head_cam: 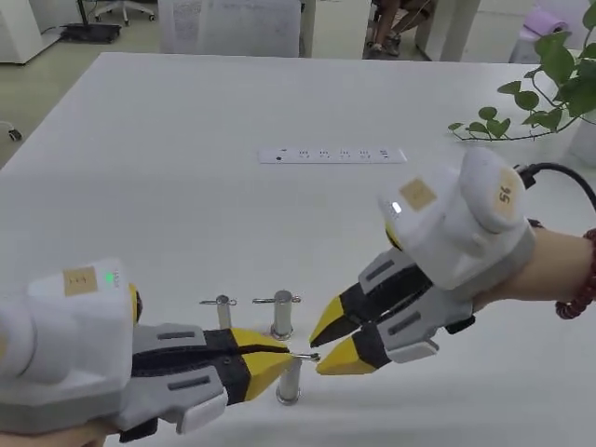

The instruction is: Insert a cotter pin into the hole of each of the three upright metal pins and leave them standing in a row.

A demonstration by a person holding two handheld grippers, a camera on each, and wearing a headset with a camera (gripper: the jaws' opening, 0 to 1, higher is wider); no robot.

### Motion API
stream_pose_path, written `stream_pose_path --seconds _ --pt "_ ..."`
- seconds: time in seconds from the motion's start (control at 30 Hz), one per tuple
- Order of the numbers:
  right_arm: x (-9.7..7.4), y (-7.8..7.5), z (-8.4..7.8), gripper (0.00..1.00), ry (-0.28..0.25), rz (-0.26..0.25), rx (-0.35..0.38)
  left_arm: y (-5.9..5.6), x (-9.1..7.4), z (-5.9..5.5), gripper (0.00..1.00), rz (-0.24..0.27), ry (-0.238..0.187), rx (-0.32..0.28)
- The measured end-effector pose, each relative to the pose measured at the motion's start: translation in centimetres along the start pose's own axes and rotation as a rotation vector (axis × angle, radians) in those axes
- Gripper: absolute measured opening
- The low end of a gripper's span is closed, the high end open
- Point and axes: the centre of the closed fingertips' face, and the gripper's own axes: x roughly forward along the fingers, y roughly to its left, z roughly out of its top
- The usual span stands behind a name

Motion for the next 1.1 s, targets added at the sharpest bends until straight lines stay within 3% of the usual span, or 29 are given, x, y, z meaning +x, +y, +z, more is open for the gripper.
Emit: stream_pose_path --seconds 0.43,0.9,1.1 --pt "0.0 1.6 -0.2 0.08 -0.004 0.062 0.006 -1.5 0.1 0.3 0.0 -0.06 -0.01 0.03" --pt "-0.1 2.3 -0.2 0.05 -0.016 0.084 0.008 -2.3 0.0 0.3 0.0 -0.096 -0.014 0.052" --pt "-0.1 2.2 -0.1 0.03 -0.01 0.072 -0.004 -2.2 0.0 0.3 0.0 -0.089 -0.011 0.065"
